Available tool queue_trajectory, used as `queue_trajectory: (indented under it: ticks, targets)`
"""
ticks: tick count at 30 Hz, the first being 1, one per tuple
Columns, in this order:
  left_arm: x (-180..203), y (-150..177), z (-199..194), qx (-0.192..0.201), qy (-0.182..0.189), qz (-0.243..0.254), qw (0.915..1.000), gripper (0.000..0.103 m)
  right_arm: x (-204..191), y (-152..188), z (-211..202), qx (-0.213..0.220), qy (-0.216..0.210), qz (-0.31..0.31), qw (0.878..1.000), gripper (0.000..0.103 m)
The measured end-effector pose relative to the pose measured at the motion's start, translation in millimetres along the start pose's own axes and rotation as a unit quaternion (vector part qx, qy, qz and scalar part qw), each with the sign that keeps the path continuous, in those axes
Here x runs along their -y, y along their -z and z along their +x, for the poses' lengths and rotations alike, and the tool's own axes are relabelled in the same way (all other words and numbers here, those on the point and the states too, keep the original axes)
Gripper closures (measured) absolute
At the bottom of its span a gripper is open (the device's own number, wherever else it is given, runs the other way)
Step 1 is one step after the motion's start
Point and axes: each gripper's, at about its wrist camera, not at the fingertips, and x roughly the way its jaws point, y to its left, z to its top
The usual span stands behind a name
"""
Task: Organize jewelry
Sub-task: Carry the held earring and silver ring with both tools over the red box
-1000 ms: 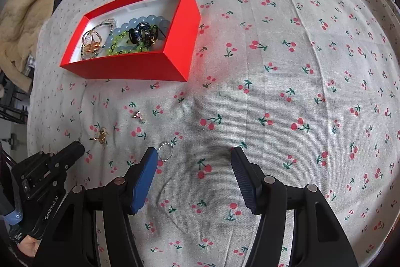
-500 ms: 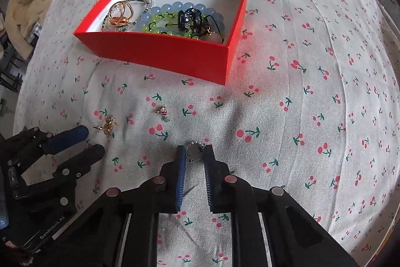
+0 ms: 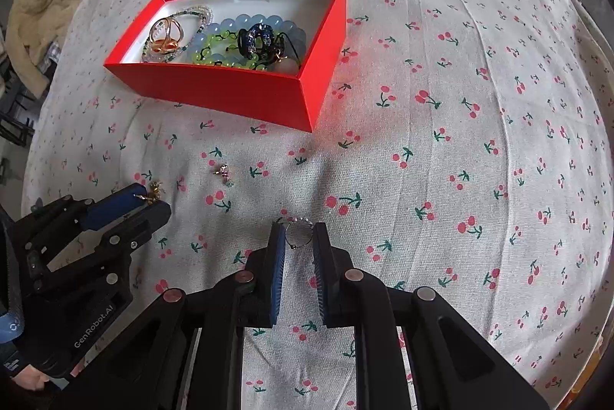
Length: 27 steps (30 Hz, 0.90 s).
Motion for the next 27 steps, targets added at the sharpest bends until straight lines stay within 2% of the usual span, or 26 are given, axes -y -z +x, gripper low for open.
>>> queue_trajectory:
  ticks: [1,7,17,27]
  targets:
    - [1,0,0,0.000,0.000,0.001,1.0000,0.090,0,-1,0,0.001,-0.001,0.001,1.000,0.087]
    - [0,-1,-7,-0.001,0.004,0.000,1.0000,0.091,0,-4,-5,0.008,-0.008,0.008,1.000,0.087]
    - [-18,-11,-35,0.023,0.017,-0.033,0.9990,0.091,3,-4,-23,0.028,-0.026,0.021,0.999,0.087]
    - [-29,-38,-57,0.066,0.020,-0.058,0.9959,0.091,4,-15,-52,0.079,-0.056,0.051,0.994,0.087]
